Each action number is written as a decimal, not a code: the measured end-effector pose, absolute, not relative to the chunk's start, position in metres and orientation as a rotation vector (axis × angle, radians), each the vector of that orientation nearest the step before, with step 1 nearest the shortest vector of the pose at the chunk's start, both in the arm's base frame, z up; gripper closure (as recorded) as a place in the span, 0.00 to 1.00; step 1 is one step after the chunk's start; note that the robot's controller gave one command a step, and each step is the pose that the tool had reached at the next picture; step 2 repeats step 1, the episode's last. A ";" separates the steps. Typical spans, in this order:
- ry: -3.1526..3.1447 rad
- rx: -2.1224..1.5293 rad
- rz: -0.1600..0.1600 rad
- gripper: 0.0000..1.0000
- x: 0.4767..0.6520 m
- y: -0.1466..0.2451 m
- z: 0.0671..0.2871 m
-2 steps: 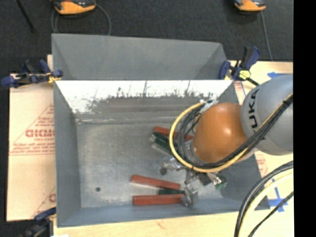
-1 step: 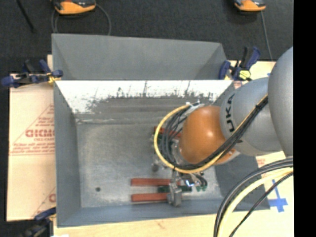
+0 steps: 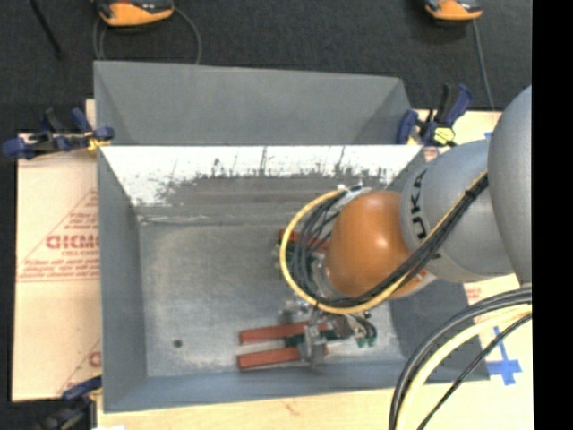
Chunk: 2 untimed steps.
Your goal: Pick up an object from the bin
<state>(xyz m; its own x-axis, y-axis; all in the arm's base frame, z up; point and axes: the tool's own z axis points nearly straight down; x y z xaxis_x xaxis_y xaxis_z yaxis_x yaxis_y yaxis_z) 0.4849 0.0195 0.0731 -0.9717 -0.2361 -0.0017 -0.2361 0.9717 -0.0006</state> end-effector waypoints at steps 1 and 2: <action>3.109 -0.342 -0.004 1.00 0.517 -0.003 0.256; 3.109 -0.342 -0.004 1.00 0.517 -0.003 0.256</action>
Offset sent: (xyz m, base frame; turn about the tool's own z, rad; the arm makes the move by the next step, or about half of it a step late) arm 0.0287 -0.0211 0.1778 0.0147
